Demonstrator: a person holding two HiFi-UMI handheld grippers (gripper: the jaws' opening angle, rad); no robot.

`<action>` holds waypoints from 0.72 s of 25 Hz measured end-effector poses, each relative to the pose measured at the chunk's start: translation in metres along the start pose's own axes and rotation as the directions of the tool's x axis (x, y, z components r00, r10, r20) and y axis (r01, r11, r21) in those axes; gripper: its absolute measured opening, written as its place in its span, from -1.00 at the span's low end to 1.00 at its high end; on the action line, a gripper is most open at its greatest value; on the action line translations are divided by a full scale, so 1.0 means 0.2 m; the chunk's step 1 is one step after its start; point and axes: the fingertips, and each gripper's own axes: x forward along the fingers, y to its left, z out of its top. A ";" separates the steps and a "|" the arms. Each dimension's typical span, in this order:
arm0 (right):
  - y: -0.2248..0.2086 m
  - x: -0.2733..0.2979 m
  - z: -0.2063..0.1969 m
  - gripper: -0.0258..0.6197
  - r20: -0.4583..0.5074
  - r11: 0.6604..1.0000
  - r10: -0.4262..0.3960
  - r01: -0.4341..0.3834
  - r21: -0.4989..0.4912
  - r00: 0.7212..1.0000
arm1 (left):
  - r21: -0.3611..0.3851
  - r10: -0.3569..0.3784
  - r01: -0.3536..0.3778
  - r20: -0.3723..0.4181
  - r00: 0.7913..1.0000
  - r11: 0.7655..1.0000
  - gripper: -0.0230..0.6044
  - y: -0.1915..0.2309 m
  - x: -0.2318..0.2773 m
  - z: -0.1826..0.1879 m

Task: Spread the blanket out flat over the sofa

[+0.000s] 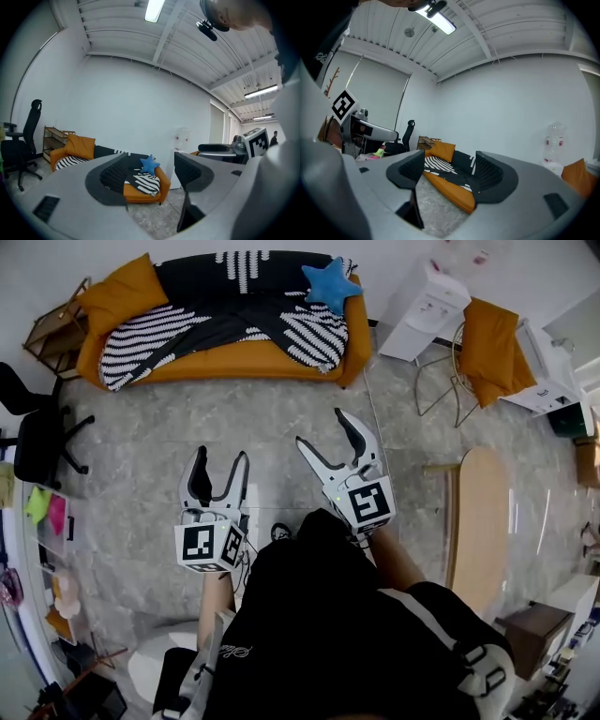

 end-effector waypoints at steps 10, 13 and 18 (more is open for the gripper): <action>-0.18 0.35 -0.06 0.13 -0.008 0.999 -0.015 0.015 0.037 1.000 | 0.008 0.005 -0.005 -0.028 1.000 1.000 0.01 0.22 0.33 0.01; -0.29 0.48 -0.09 0.13 -0.018 0.999 -0.007 0.008 0.034 1.000 | 0.010 0.000 0.000 -0.026 1.000 1.000 0.01 0.28 0.49 0.04; -0.47 0.72 -0.14 0.13 -0.024 0.999 0.009 -0.008 0.053 1.000 | 0.009 -0.002 0.002 -0.065 0.998 1.000 0.01 0.36 0.80 0.02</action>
